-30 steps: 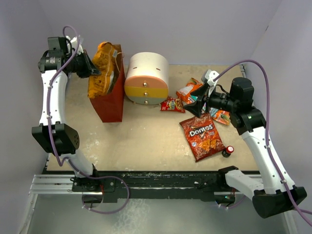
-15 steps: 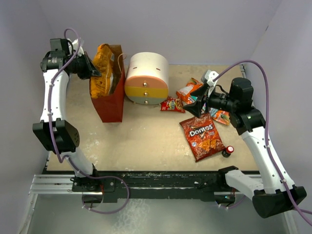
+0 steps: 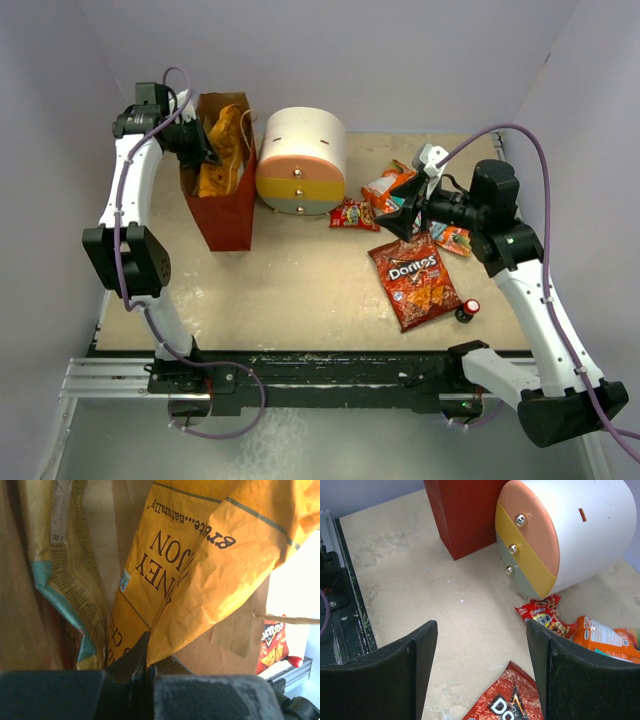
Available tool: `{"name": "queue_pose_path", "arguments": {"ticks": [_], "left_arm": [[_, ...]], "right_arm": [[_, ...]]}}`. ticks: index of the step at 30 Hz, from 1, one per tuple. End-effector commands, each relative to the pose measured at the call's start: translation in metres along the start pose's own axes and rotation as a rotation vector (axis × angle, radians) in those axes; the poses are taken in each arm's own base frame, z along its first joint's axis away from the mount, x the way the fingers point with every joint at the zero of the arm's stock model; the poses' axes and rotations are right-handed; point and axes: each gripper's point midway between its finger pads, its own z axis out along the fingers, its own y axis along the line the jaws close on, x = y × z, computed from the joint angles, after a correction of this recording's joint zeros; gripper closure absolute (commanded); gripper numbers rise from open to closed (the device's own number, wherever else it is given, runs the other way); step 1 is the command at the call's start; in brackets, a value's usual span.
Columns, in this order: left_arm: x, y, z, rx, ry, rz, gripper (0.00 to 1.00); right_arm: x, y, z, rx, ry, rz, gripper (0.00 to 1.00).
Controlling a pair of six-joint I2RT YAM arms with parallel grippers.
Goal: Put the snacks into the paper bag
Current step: Place the snack in the paper bag, then pick up the snack from the center of the board.
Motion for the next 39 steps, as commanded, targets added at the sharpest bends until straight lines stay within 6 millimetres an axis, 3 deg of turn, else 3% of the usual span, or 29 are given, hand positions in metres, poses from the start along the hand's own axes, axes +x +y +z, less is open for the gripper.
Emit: {"name": "queue_pose_path", "arguments": {"ticks": [1,5,12,17,22,31,39], "left_arm": [[-0.024,-0.003,0.000,-0.013,-0.069,0.067,0.95],[-0.021,0.000,0.006,-0.019,-0.051,0.077,0.90],[-0.017,-0.005,0.001,0.007,-0.039,0.130,0.76],[-0.024,-0.028,-0.024,0.078,-0.100,0.224,0.63],[-0.034,-0.054,-0.058,0.136,-0.207,0.322,0.49],[-0.027,-0.097,-0.131,0.208,-0.423,0.581,0.20],[0.010,-0.102,-0.139,0.247,-0.439,0.728,0.13]], "right_arm": [[-0.009,0.001,-0.001,-0.010,-0.035,-0.028,0.26],[0.002,-0.008,-0.001,0.030,0.004,-0.057,0.25],[0.072,-0.040,0.000,0.136,0.279,-0.017,0.25],[0.130,-0.070,-0.023,0.316,0.514,-0.011,0.24],[0.183,-0.087,-0.048,0.407,0.712,0.060,0.23],[0.257,-0.094,-0.089,0.327,0.927,0.261,0.16],[0.294,-0.086,-0.083,0.182,0.952,0.392,0.15]]}}
